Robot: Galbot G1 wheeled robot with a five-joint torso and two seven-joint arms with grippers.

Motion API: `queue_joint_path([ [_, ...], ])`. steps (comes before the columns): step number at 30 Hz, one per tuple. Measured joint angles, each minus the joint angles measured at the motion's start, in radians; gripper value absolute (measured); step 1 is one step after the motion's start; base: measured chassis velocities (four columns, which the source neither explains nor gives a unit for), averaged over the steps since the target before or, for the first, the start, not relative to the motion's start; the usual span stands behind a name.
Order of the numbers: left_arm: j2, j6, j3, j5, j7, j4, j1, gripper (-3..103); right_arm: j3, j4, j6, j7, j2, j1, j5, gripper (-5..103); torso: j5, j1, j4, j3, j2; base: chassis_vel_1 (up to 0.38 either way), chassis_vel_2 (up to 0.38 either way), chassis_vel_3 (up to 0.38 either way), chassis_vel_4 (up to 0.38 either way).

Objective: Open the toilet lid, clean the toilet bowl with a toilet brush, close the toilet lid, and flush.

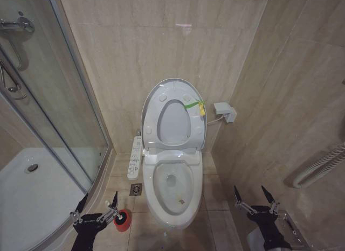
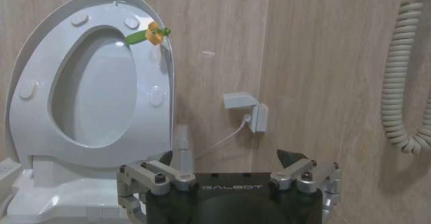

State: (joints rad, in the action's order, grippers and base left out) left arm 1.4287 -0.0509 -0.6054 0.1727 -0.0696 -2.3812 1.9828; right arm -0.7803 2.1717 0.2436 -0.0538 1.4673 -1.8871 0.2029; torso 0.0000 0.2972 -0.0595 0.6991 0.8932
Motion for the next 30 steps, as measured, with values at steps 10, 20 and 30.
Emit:
queue_joint_path([
  [10, 0.000, 0.000, 0.000, 0.000, 0.000, 0.000, 0.000, 100, 0.000, 0.000, 0.000, 0.000, 0.000, 0.000, 0.000, 100, 0.0000, 0.000, 0.0000, 0.000, 0.000, 0.000, 0.000, 0.000, 0.000],
  [20, 0.000, 0.000, 0.000, 0.000, 0.000, 0.000, 0.000, 100, 0.000, 0.000, 0.000, 0.000, 0.000, 0.000, 0.000, 100, 0.0000, 0.000, 0.0000, 0.000, 0.000, 0.000, 0.000, 0.000, 0.000],
  [30, 0.000, 0.000, 0.000, 0.000, 0.000, 0.000, 0.000, 100, 0.000, 0.000, 0.000, 0.000, 0.000, 0.000, 0.000, 100, 0.0000, 0.000, 0.0000, 0.000, 0.000, 0.000, 0.000, 0.000, 0.000],
])
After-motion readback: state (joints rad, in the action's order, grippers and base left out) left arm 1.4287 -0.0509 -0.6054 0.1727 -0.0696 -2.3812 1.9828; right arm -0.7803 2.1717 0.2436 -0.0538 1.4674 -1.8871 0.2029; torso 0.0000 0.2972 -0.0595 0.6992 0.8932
